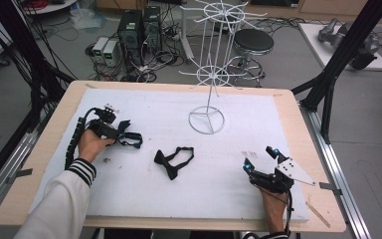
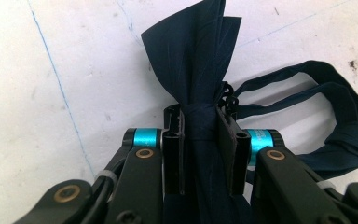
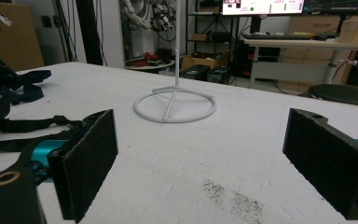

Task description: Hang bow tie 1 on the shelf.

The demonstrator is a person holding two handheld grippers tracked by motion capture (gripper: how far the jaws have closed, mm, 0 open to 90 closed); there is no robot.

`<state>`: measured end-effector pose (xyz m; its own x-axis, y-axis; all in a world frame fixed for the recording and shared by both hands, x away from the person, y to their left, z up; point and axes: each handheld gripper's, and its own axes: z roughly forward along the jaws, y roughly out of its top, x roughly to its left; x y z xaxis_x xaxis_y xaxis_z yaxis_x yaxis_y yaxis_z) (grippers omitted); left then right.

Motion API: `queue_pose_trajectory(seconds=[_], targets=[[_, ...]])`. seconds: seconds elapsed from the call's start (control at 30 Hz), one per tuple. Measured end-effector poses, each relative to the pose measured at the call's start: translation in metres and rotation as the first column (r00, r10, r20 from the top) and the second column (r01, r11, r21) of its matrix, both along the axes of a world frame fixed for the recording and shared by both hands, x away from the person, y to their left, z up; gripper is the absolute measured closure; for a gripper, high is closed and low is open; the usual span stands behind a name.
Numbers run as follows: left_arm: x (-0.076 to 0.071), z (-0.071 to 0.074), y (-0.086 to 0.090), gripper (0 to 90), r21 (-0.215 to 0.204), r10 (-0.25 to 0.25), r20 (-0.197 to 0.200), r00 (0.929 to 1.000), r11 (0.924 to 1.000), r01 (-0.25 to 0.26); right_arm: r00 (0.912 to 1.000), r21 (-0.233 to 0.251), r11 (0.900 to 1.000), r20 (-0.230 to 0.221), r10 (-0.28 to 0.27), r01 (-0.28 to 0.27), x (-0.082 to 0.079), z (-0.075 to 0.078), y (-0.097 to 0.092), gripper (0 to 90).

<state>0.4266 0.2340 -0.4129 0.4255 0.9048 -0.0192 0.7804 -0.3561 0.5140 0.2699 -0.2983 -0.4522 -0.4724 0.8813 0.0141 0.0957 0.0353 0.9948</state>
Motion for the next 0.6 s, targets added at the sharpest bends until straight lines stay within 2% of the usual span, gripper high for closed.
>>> queue_pose_trajectory(seconds=[0.17, 0.3, 0.47, 0.6], targets=[[-0.002, 0.005, 0.0, 73.9, -0.022, -0.013, 0.028, 0.9995, 0.9997, 0.013, 1.0, 0.0, 1.0, 0.0, 0.0, 0.0, 0.0, 0.0, 0.0, 9.5], [-0.005, 0.011, 0.0, 74.2, -0.052, -0.022, 0.087, 0.996, 0.9983, 0.027, 1.0, 0.001, 1.0, -0.002, 0.001, -0.001, 0.0, 0.0, 0.0, 9.5], [-0.008, 0.019, -0.002, 74.4, -0.099, -0.027, 0.164, 0.9861, 0.9941, 0.043, 1.0, -0.001, 1.0, 0.001, 0.002, -0.002, 0.0, 0.0, 0.0, 9.5], [-0.011, 0.024, -0.004, 74.6, -0.117, -0.035, 0.203, 0.9785, 0.9914, 0.059, 1.0, -0.002, 1.0, 0.001, 0.0, 0.0, 0.0, 0.0, 0.0, 9.5]])
